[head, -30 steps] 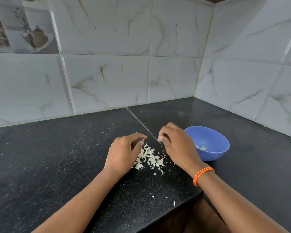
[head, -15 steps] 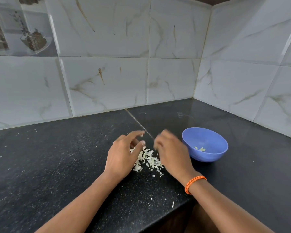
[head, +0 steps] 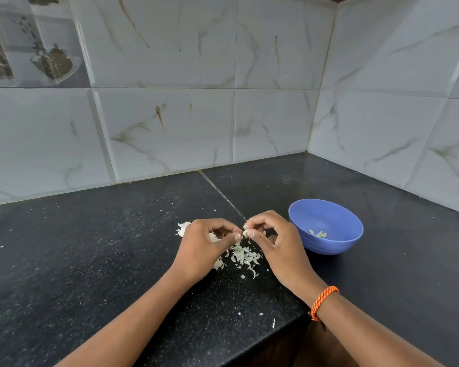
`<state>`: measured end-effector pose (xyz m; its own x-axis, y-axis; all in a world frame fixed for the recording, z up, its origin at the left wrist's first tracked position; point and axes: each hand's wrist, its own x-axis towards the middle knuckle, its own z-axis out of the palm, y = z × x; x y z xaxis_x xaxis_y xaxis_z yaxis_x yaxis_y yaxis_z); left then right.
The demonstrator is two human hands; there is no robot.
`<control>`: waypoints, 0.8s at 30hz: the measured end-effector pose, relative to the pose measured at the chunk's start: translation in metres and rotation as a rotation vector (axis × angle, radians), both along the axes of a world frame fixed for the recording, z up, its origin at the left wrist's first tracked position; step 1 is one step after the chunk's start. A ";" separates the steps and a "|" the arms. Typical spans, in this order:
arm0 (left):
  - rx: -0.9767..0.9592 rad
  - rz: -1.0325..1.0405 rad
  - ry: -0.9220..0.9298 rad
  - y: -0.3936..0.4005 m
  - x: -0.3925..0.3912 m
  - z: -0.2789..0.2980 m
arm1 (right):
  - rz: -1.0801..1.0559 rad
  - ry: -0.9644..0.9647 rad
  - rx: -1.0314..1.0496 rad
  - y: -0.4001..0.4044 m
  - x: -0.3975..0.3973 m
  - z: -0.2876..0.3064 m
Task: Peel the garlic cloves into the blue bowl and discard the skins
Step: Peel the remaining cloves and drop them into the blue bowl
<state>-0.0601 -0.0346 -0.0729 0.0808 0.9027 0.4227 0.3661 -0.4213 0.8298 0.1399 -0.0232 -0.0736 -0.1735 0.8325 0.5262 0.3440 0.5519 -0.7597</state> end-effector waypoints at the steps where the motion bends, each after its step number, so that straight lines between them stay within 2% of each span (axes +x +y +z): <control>1: -0.017 -0.001 -0.021 0.000 0.000 -0.001 | 0.006 0.017 -0.006 0.000 0.000 -0.001; 10: -0.020 0.024 -0.052 -0.004 0.000 0.003 | -0.021 0.122 -0.034 -0.006 -0.008 -0.004; 20: 0.011 0.086 0.037 -0.008 0.001 0.005 | -0.003 0.060 0.033 -0.004 -0.010 -0.002; 24: -0.020 0.054 0.011 -0.008 0.000 0.006 | 0.034 0.091 -0.022 0.003 -0.007 -0.005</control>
